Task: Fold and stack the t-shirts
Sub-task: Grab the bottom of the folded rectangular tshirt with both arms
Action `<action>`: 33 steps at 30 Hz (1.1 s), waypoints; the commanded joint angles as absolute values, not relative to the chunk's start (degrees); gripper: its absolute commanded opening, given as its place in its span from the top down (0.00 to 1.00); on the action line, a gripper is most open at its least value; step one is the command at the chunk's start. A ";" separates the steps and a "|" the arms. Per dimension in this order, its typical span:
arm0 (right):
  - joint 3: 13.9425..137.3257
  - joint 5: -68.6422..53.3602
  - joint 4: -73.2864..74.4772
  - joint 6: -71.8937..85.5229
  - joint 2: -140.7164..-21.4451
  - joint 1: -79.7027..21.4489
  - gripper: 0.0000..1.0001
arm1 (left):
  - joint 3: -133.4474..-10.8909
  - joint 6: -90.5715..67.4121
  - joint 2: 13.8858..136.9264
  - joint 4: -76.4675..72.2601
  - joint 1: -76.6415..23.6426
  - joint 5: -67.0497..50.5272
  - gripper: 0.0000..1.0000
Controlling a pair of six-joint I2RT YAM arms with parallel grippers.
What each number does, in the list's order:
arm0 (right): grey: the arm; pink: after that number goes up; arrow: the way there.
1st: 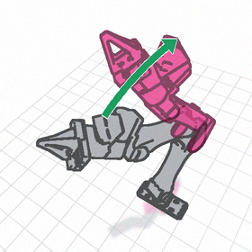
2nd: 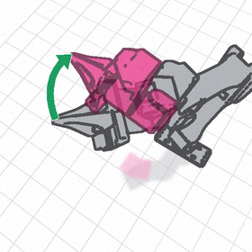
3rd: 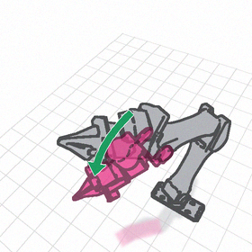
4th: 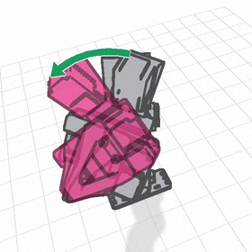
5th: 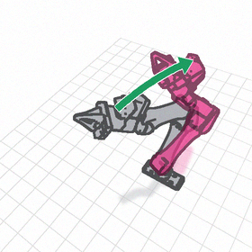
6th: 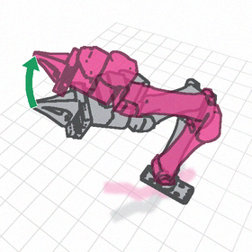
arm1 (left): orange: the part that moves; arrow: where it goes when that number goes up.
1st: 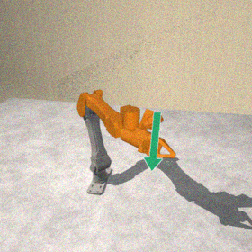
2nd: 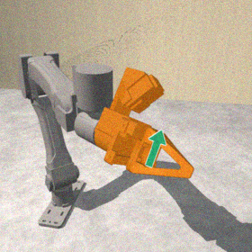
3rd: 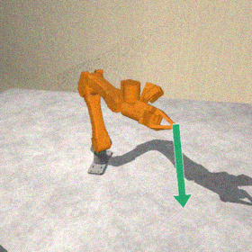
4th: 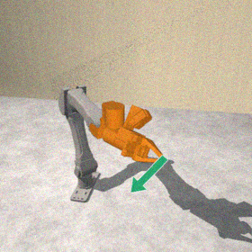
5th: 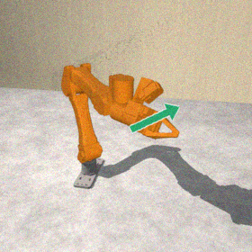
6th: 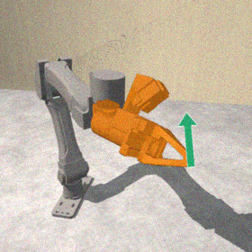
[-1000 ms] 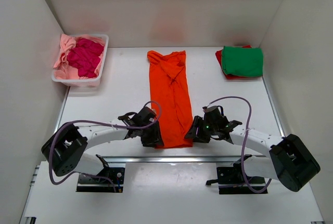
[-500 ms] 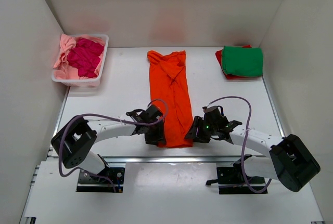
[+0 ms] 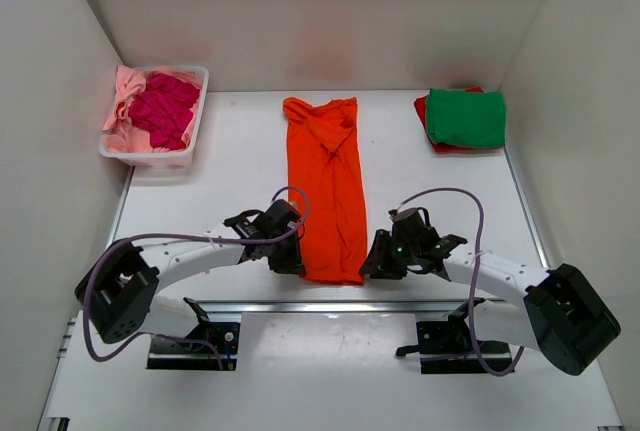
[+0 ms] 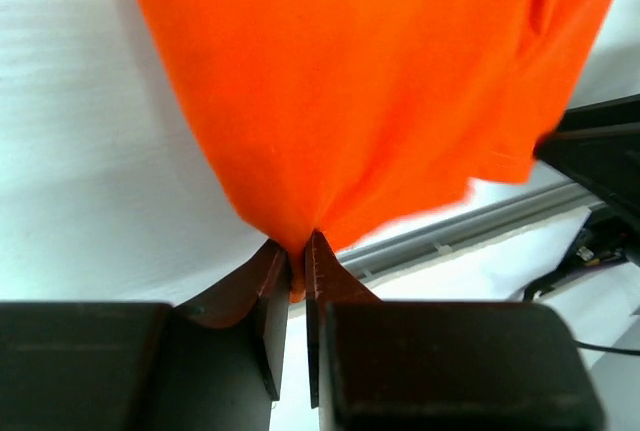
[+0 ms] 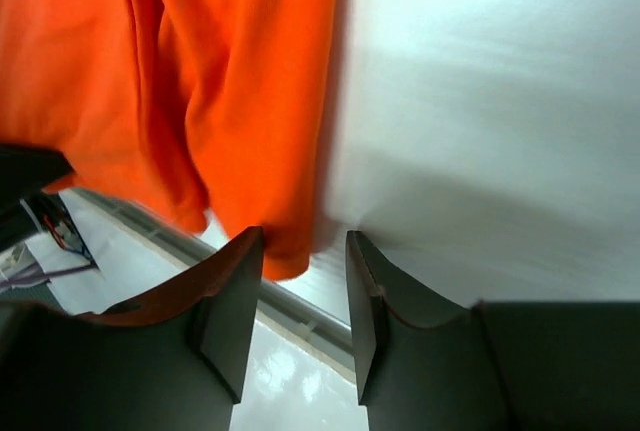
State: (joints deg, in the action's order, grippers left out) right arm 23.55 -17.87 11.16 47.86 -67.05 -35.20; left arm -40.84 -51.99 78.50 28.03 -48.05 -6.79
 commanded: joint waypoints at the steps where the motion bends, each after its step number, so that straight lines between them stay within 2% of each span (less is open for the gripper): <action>1: 21.28 -17.58 11.87 49.03 -64.61 -37.35 0.63 | -38.24 -52.82 75.15 28.57 -48.25 -8.25 0.77; 7: 21.18 -18.55 7.83 51.41 -67.05 -39.19 0.62 | -37.35 -54.23 75.32 27.51 -49.13 -8.96 0.77; 8: 21.27 -18.28 7.30 51.50 -67.50 -39.90 0.74 | -37.53 -53.97 75.50 27.68 -48.96 -8.36 0.77; 10: 21.62 -18.90 6.33 51.42 -68.90 -39.82 0.85 | -37.53 -53.61 75.32 28.21 -48.34 -8.17 0.79; 11: 21.71 -19.16 6.15 50.89 -69.17 -39.81 0.98 | -37.09 -53.61 74.80 28.73 -47.99 -7.91 0.79; 12: 21.88 -19.33 6.76 50.54 -69.43 -39.73 1.00 | -36.22 -53.61 74.01 28.65 -48.25 -7.82 0.80; 25: 18.02 -22.85 12.30 45.18 -62.93 -34.81 1.00 | -31.38 -53.97 68.29 30.33 -45.97 -8.26 0.83; 33: 20.56 -25.75 13.27 42.45 -64.86 -35.68 1.00 | -30.41 -54.32 68.56 29.71 -47.46 -10.63 0.81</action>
State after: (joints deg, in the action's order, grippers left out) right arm 18.90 -24.21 11.86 44.88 -64.03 -35.22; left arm -31.38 -54.08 69.69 29.54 -47.11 -9.10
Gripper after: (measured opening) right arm 0.007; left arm 0.189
